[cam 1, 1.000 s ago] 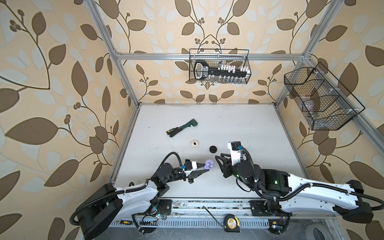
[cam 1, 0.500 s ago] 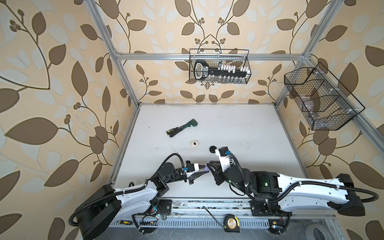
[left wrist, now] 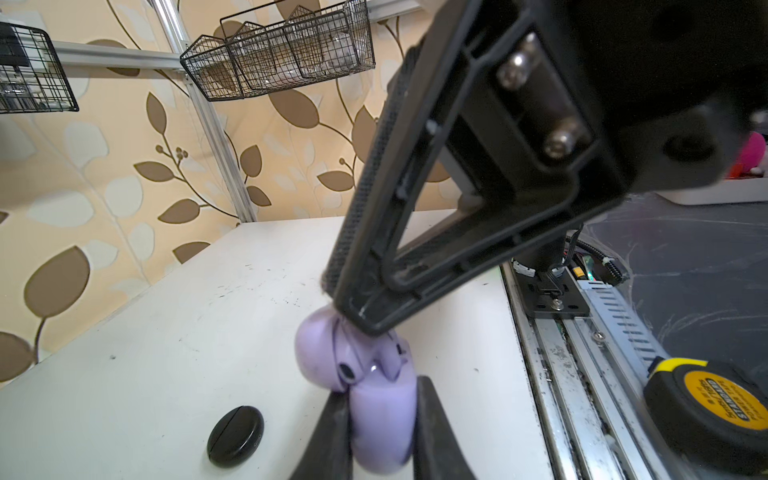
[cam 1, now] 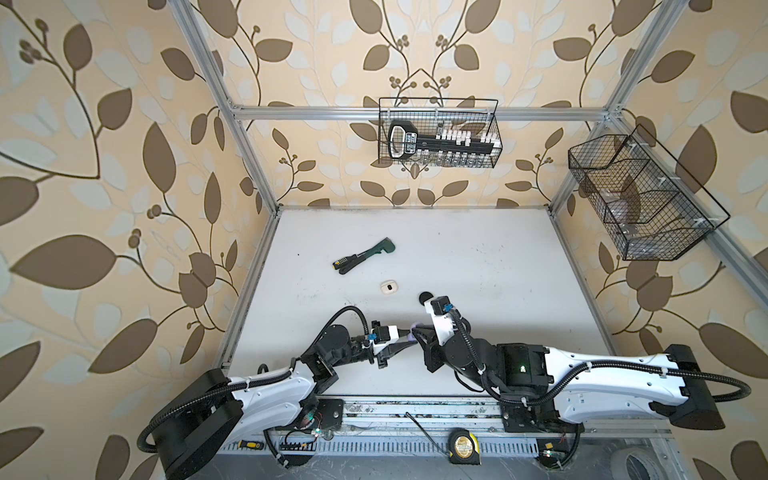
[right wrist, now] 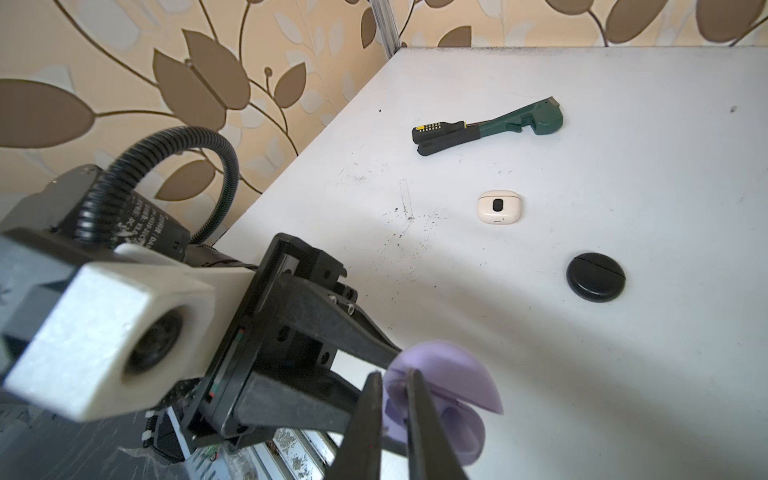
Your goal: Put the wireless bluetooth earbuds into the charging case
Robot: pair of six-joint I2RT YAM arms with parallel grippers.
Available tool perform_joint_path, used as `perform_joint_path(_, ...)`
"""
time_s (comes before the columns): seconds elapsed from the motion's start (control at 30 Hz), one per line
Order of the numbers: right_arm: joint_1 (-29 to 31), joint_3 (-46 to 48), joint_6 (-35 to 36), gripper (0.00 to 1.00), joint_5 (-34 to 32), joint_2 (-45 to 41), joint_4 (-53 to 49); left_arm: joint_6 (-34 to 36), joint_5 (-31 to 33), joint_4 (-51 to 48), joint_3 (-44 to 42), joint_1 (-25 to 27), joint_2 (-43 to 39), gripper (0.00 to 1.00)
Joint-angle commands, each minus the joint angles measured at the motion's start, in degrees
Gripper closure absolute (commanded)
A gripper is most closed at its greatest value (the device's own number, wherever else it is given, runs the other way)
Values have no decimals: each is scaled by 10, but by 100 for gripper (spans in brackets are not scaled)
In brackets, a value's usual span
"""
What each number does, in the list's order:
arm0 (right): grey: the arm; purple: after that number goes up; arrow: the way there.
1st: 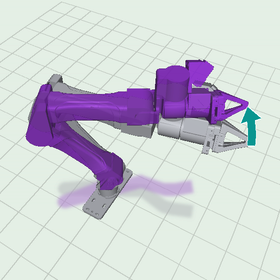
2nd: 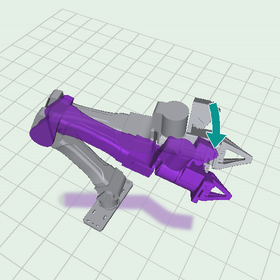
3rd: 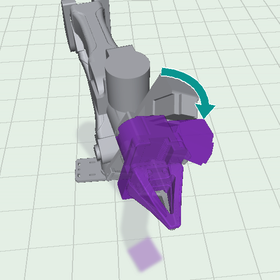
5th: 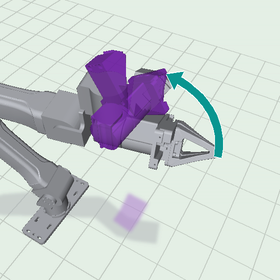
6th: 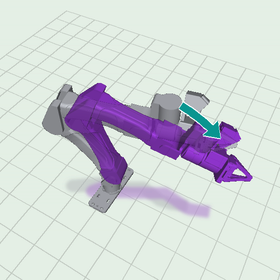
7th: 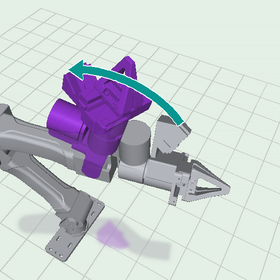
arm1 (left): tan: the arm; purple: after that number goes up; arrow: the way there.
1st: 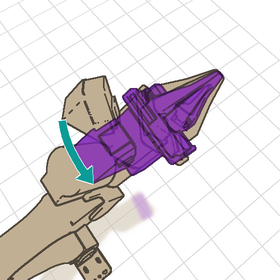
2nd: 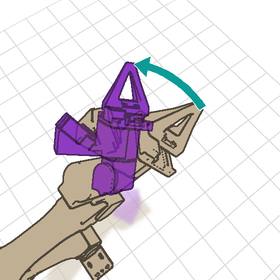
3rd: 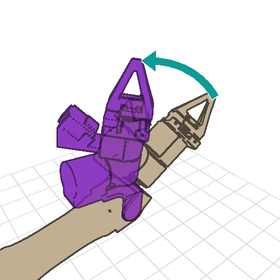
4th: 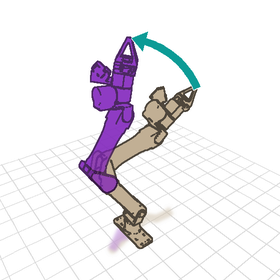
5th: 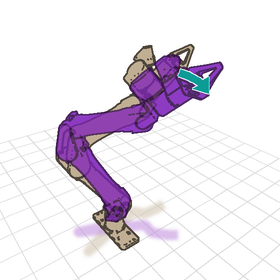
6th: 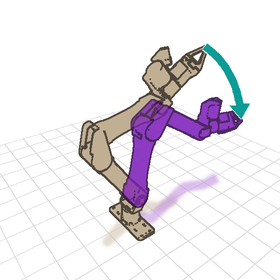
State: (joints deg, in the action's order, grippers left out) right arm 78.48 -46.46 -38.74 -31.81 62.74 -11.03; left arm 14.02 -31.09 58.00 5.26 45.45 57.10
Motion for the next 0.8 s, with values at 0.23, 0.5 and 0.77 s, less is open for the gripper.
perform_joint_path(0.23,12,28,-18,86,-19,-27,-29,1,2,37,9,5,-14,100)
perform_joint_path(0.5,13,48,-18,81,-19,-47,-17,-1,-8,41,8,5,-17,100)
perform_joint_path(0.77,13,38,-2,68,-3,-67,2,0,-10,41,10,5,-12,100)
